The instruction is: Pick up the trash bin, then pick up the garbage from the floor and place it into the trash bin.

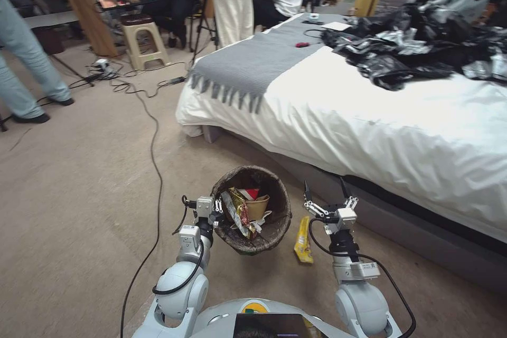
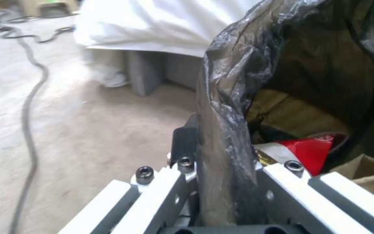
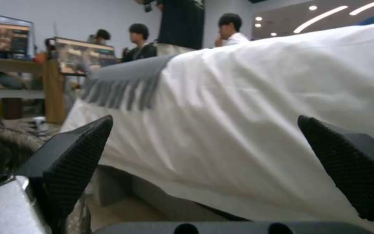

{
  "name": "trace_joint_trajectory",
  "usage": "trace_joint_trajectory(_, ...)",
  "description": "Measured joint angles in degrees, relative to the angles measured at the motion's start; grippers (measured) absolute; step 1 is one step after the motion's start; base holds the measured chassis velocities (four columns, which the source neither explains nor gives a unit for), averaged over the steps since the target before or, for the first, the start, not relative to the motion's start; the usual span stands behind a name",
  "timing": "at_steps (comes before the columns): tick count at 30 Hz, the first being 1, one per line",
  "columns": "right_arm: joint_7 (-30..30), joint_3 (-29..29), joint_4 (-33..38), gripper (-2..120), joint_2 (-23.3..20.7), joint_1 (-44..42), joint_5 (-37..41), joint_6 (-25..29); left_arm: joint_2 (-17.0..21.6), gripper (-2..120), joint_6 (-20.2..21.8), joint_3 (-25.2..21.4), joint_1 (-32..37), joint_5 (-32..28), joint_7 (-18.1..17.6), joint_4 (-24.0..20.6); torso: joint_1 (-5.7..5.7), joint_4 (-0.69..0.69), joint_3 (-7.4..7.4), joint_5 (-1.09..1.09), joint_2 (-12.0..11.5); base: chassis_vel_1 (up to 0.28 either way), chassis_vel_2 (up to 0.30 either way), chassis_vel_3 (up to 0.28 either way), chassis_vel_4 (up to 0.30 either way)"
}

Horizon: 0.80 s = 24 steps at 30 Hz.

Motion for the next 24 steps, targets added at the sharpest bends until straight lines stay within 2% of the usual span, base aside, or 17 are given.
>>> trace_joint_trajectory(8, -0.3, 0.0, -0.4, 100, 0.1, 0.5, -0.1, 0.0, 0.0, 0, 0.1, 0.1, -0.1, -0.1, -0.1, -0.2, 0.00, 0.01, 0.00, -0.01, 0.0, 0.123, 0.117, 0.119, 0.125)
trace_joint_trajectory(14, -0.2, 0.6, -1.9, 100, 0.1, 0.1, -0.4, -1.3, -0.1, 0, -0.3, -0.1, -0.2, -0.1, -0.2, 0.7, 0.00, 0.02, 0.00, 0.01, 0.0, 0.052, 0.041, 0.045, 0.038)
trace_joint_trajectory(16, 0.8, 1.6, -3.2, 100, -0.2, -0.6, -0.1, -5.0, -0.1, 0, -0.5, -0.1, -0.3, 0.0, -0.2, 0.9, 0.00, 0.02, 0.00, 0.01, 0.0, 0.000, 0.000, 0.000, 0.000)
trace_joint_trajectory(24, 2.6, 2.5, -4.2, 100, -0.8, -0.7, 1.0, -11.0, -0.1, 0, -0.6, 0.0, -0.4, 0.2, -0.2, 1.0, 0.00, -0.03, 0.00, 0.00, 0.0, 0.000, 0.000, 0.000, 0.000)
